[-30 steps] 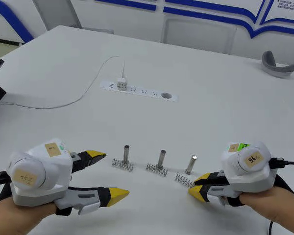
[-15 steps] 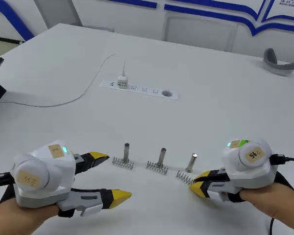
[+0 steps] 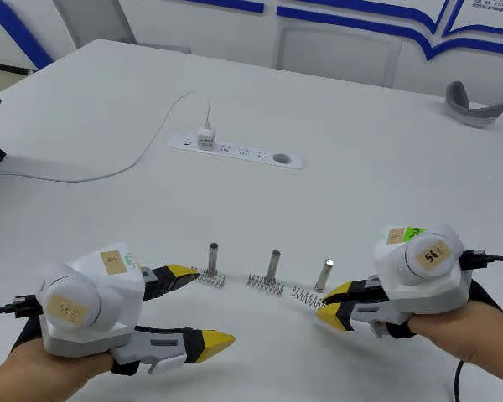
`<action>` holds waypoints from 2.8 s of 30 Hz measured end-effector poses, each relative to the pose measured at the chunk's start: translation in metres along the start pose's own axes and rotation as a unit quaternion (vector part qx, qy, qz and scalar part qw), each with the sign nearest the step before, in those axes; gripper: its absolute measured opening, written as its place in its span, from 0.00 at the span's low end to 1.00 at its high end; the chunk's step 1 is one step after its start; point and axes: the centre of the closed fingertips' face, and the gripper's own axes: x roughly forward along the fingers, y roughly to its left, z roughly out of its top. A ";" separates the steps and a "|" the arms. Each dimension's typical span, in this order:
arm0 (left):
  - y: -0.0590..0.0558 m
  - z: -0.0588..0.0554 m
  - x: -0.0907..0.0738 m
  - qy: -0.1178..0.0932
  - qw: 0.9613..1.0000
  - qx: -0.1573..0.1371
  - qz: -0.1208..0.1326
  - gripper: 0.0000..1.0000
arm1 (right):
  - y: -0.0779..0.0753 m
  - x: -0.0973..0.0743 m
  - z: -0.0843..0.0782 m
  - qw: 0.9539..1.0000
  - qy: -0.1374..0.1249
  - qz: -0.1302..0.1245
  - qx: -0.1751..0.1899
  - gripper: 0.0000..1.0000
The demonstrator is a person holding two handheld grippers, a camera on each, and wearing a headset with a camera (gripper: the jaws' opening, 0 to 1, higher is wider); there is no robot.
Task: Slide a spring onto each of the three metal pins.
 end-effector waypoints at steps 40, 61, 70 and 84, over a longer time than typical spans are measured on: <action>-0.037 0.010 0.025 -0.005 0.995 0.075 -0.069 0.24 | 0.062 0.010 0.035 0.980 0.042 0.114 -0.157 0.12; -0.040 0.005 0.029 0.000 0.993 0.096 -0.070 0.11 | 0.072 -0.005 0.058 0.978 0.016 0.139 -0.153 0.11; -0.041 0.007 0.030 -0.003 0.994 0.089 -0.071 0.11 | 0.078 -0.007 0.076 0.979 -0.017 0.139 -0.149 0.11; -0.041 0.010 0.031 -0.011 0.995 0.072 -0.069 0.11 | 0.082 -0.003 0.090 0.980 -0.053 0.129 -0.140 0.11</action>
